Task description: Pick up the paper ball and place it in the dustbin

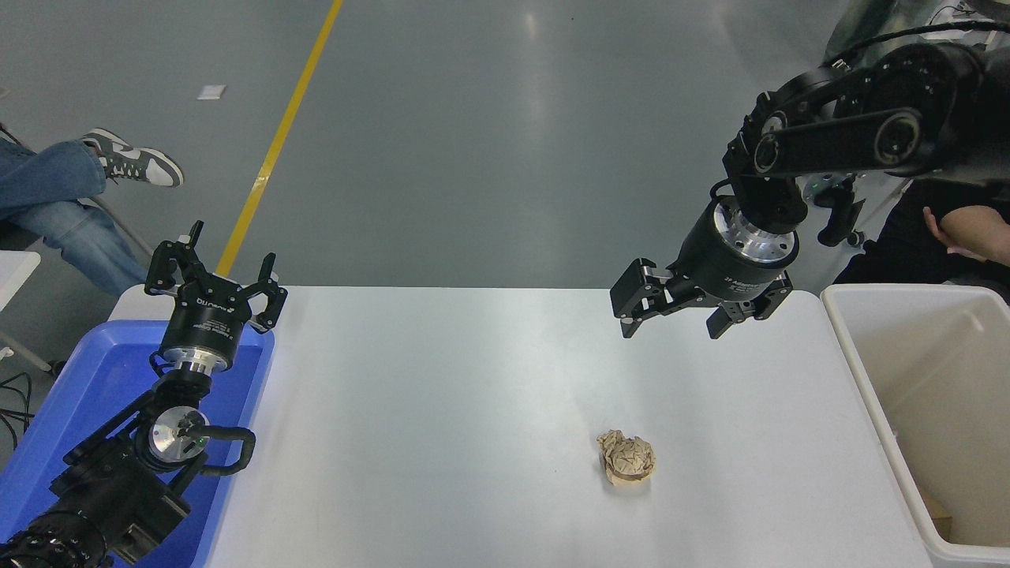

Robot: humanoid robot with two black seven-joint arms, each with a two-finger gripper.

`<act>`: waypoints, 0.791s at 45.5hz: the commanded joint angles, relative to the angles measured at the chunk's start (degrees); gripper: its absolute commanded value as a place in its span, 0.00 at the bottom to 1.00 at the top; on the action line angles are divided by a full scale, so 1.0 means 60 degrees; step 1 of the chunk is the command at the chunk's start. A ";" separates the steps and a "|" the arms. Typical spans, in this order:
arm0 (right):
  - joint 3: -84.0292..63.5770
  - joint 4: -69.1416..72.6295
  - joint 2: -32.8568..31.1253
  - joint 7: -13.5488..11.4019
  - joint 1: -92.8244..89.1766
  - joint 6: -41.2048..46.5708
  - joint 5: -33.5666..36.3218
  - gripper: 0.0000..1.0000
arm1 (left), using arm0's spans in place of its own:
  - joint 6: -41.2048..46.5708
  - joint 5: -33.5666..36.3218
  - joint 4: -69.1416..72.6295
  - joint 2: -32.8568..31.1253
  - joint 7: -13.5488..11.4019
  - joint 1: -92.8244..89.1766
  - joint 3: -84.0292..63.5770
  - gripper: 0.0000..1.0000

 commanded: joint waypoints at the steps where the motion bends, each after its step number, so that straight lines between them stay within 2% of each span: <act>1: -0.0003 -0.0138 -0.0017 0.0001 -0.0093 0.0000 0.0008 1.00 | 0.0003 0.0000 0.0000 0.0000 0.0000 -0.0010 0.0000 0.98; 36: 0.0187 -0.0563 -0.0031 0.0016 0.0098 0.0029 0.0301 1.00 | -0.0011 0.0000 0.0000 0.0000 0.0000 -0.0010 0.0000 0.98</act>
